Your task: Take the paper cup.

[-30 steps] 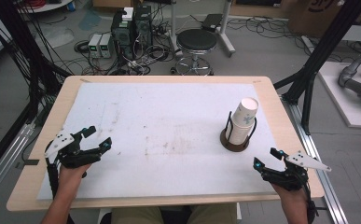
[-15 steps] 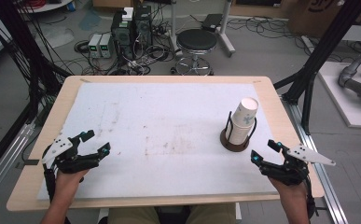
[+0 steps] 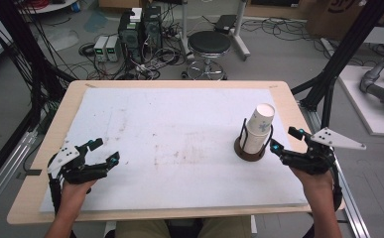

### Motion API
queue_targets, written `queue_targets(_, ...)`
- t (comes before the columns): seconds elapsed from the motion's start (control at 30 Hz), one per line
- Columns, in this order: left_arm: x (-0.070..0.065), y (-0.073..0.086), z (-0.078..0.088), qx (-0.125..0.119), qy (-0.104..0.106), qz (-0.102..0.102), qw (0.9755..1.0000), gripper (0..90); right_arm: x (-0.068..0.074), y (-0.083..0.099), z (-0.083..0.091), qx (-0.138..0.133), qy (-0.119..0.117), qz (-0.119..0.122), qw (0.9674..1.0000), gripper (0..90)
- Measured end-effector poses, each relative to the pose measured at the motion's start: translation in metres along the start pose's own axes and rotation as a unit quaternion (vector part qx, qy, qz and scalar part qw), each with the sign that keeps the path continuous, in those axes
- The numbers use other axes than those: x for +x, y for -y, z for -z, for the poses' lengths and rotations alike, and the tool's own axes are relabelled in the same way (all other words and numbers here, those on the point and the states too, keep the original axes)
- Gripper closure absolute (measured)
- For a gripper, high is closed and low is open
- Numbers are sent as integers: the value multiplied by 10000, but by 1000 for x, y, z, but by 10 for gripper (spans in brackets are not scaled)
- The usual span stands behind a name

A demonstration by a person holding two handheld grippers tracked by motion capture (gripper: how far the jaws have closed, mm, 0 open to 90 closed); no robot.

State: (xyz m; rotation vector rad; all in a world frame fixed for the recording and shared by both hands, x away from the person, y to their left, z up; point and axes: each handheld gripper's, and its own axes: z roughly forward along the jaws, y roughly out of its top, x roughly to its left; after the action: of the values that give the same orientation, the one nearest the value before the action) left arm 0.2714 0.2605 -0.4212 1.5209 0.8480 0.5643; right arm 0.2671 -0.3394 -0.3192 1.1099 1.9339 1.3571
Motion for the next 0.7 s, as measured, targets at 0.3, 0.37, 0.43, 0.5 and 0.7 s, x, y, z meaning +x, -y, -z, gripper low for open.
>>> queue_targets(0.3,-3,0,-2,-7,68,2,10000,158,-15,-32,-36,373,57,65,9993,206)
queue_targets(0.37,-2,0,-1,7,73,-14,10000,158,-17,-36,-43,456,59,85,9989,206)
queue_targets(0.43,-3,0,-1,8,80,5,10000,158,-20,-39,-51,529,44,94,9985,206)
queue_targets(0.5,-2,0,-1,15,84,-10,10000,158,-21,-41,-56,591,40,55,9982,206)
queue_targets(0.7,-4,0,0,-6,105,-14,9999,158,-25,-44,-78,849,14,55,9964,207)
